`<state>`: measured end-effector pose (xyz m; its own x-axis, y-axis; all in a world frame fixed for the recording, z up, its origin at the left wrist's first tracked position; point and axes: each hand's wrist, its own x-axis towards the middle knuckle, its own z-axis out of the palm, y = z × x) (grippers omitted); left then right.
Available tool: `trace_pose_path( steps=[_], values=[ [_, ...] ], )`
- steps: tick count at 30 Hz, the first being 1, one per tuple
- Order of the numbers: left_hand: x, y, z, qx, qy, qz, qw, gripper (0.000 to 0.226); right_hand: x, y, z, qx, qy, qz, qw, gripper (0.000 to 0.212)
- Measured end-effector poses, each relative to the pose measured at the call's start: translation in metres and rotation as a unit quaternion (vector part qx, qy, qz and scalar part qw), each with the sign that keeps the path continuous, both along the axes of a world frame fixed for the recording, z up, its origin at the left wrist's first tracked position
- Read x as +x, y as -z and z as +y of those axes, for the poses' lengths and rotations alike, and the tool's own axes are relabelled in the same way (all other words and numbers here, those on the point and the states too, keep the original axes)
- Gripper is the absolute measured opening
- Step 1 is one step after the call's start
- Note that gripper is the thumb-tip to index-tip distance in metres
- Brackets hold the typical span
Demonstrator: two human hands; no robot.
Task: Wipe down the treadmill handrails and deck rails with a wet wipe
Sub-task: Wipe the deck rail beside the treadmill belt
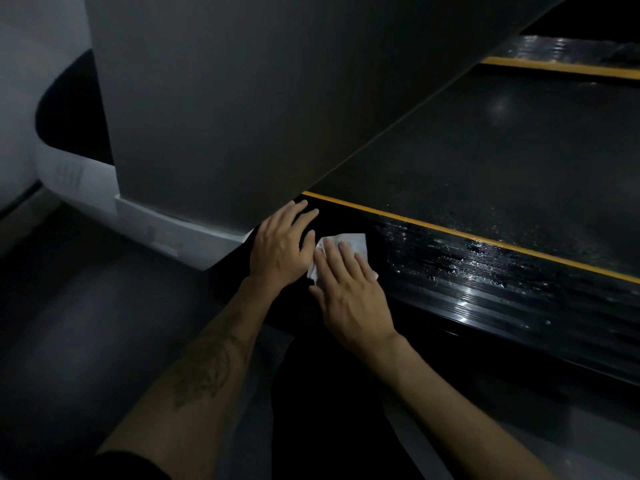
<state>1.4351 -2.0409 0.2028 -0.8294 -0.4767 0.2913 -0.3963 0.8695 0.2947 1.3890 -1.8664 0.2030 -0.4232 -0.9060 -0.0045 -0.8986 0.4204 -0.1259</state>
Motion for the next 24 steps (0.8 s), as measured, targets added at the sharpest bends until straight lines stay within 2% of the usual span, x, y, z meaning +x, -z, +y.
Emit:
trace_pose_path(
  steps=[6, 12, 17, 24],
  values=[
    [0.0, 0.0, 0.0, -0.004, 0.0, 0.004, 1.0, 0.051, 0.009, 0.001, 0.016, 0.006, 0.058, -0.01, 0.998, 0.075],
    [0.0, 0.0, -0.001, -0.004, 0.006, -0.003, 1.0, 0.054, -0.003, -0.005, -0.004, 0.001, -0.004, -0.002, 1.0, 0.071],
    [0.0, 0.001, -0.001, -0.009, 0.007, 0.002, 1.0, 0.053, 0.015, -0.002, 0.015, 0.01, 0.064, -0.018, 0.998, 0.08],
    [0.0, -0.001, 0.0, -0.001, 0.003, -0.009, 1.0, 0.056, 0.0, -0.008, 0.0, -0.001, -0.01, -0.002, 1.0, 0.072]
  ],
)
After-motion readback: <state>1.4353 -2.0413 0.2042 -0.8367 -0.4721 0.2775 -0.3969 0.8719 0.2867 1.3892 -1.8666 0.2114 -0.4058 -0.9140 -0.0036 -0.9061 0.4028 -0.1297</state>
